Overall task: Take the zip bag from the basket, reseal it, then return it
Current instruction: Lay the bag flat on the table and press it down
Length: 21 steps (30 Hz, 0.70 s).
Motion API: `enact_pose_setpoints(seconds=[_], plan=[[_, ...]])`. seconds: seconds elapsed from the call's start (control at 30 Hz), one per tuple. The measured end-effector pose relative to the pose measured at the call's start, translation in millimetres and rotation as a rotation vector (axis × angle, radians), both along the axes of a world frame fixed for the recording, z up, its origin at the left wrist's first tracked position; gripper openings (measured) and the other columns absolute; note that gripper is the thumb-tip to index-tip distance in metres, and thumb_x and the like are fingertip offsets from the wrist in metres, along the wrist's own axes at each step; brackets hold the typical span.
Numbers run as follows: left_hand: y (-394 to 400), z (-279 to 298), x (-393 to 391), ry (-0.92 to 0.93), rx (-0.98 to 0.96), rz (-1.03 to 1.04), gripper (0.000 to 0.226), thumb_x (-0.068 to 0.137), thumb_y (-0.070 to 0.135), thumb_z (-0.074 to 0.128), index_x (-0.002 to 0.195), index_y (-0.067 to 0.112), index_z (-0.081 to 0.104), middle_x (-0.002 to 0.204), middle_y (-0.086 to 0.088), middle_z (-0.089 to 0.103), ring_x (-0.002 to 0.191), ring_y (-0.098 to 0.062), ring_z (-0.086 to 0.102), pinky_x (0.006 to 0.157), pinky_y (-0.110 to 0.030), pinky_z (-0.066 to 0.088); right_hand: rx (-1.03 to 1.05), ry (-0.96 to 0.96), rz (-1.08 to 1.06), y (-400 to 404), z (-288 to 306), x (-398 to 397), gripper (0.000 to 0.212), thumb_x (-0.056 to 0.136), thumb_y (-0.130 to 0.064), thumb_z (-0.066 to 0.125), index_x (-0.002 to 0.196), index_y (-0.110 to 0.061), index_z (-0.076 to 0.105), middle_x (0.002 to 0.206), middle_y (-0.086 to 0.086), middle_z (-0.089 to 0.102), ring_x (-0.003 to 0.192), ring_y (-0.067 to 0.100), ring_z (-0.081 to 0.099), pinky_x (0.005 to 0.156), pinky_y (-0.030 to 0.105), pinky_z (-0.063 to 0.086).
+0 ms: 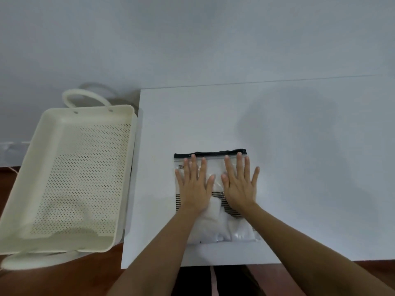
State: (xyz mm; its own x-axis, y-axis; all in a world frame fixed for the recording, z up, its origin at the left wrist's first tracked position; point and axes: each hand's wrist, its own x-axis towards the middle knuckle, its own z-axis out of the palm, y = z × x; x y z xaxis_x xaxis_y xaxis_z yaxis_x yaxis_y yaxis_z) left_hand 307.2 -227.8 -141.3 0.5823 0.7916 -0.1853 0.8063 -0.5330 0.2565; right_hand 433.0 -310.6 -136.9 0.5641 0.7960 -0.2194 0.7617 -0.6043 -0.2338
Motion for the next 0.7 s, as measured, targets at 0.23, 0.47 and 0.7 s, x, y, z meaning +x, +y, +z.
enact_pose_setpoints(seconds=[0.23, 0.47, 0.7], plan=[[0, -15, -1, 0.012, 0.078, 0.01, 0.065, 0.098, 0.056, 0.022, 0.156, 0.03, 0.011, 0.166, -0.005, 0.0, 0.152, -0.038, -0.004, 0.118, -0.062, -0.005, -0.039, -0.03, 0.018, -1, -15, 3, 0.057, 0.099, -0.05, 0.011, 0.151, -0.041, -0.01, 0.163, 0.0, -0.019, 0.149, 0.022, -0.021, 0.117, 0.056, -0.015], [1, -22, -2, 0.005, 0.118, 0.031, 0.065, 0.097, 0.058, 0.03, 0.155, 0.033, 0.017, 0.166, -0.003, 0.008, 0.152, -0.039, 0.001, 0.117, -0.064, 0.002, 0.004, -0.047, 0.011, -1, -22, 4, 0.058, 0.098, -0.051, 0.013, 0.153, -0.039, 0.002, 0.164, 0.002, -0.009, 0.151, 0.026, -0.009, 0.118, 0.059, -0.005], [4, -10, 0, 0.104, -0.021, 0.027, 0.067, 0.097, 0.061, 0.018, 0.155, 0.036, -0.004, 0.162, 0.003, -0.02, 0.15, -0.034, -0.019, 0.117, -0.062, -0.01, -0.034, 0.006, 0.033, -2, -14, 5, 0.058, 0.098, -0.053, 0.012, 0.152, -0.041, -0.007, 0.163, 0.0, -0.018, 0.15, 0.023, -0.017, 0.118, 0.057, -0.01]])
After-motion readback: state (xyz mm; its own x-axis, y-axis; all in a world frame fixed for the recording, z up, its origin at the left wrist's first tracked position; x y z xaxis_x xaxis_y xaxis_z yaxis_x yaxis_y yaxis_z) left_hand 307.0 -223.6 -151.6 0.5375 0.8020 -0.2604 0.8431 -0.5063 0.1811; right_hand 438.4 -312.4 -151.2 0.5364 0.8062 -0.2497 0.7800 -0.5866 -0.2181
